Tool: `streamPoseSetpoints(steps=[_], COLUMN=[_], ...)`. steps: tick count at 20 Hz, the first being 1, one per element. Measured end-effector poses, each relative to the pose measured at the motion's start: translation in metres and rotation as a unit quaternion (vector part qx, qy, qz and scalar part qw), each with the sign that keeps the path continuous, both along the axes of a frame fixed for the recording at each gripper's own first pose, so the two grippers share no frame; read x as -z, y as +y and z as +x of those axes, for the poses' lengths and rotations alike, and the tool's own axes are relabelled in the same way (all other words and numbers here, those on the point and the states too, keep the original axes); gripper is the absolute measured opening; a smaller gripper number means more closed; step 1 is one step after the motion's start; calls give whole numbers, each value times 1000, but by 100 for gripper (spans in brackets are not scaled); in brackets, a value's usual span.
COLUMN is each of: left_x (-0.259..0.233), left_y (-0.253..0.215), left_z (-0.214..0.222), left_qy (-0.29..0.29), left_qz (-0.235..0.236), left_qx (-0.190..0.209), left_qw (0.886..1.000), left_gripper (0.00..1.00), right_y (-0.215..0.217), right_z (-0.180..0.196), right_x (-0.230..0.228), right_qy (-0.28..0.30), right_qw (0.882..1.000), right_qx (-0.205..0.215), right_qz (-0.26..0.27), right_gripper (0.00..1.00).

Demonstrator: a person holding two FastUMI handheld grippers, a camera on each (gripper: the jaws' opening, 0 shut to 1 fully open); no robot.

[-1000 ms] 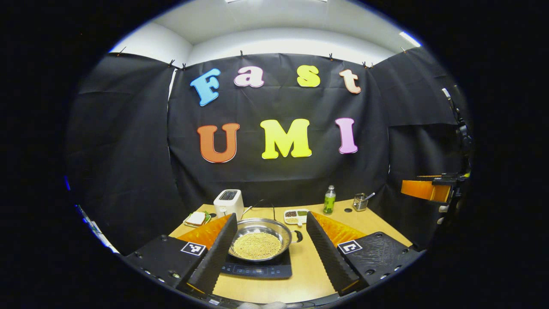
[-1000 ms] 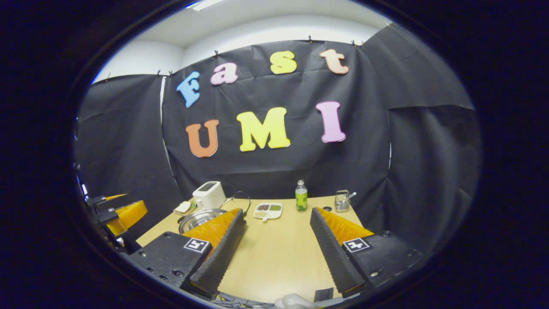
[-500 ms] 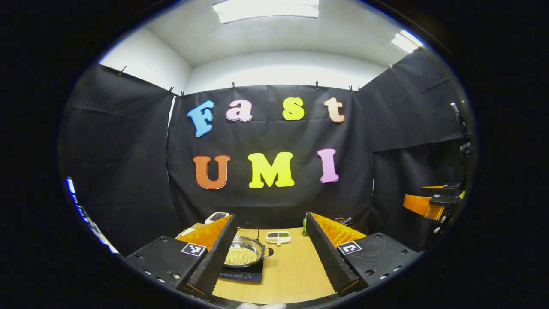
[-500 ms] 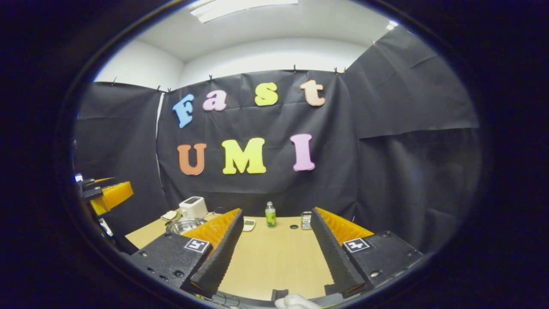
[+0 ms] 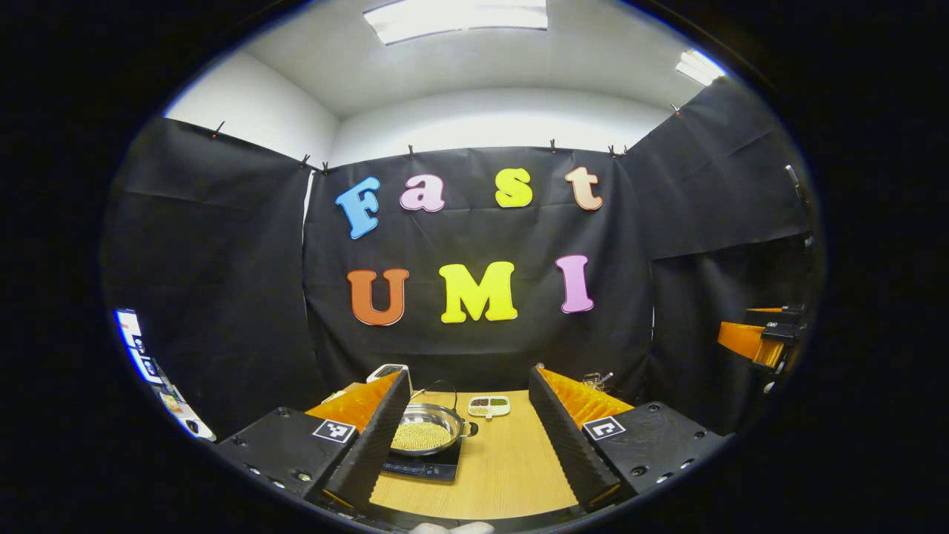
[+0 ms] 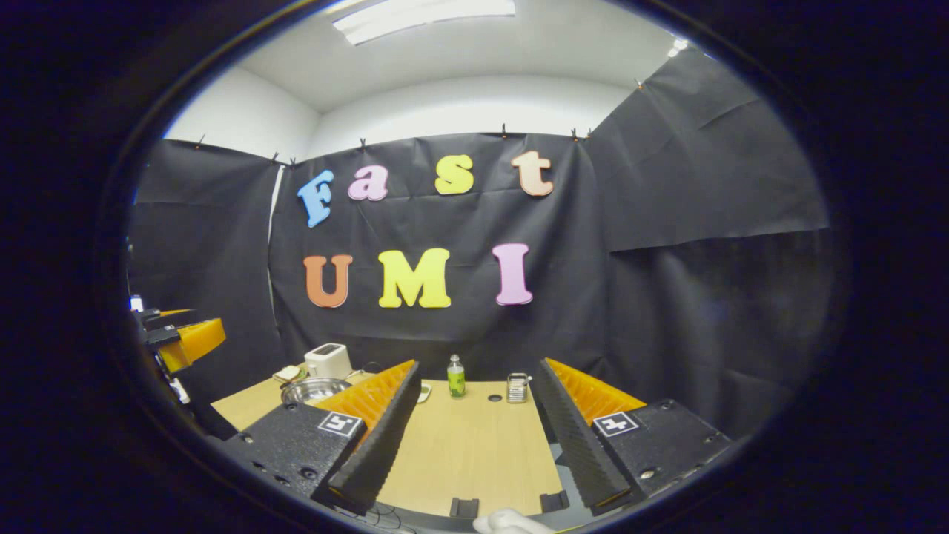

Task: First push the handle of the pot to place it horizontally, then grasp the pot with both hands and set it on the induction cooktop.

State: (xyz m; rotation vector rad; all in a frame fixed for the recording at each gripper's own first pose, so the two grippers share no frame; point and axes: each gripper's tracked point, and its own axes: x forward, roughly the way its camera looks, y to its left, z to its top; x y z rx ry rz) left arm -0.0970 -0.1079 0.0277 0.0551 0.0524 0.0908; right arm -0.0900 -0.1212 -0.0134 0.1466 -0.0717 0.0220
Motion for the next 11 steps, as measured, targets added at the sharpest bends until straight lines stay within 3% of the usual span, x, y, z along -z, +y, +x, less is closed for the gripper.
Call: streamPoseSetpoints(steps=[11], left_x=[0], left_y=[-5], left_z=[2], left_qy=[-6], left_qz=[0], left_qx=[8], left_qw=[1000], left_gripper=[95], right_y=[-5], right_z=[3], right_x=[1], right_qy=[-3], right_qw=[1000], right_qx=[14], right_qz=[-7], right_gripper=[96])
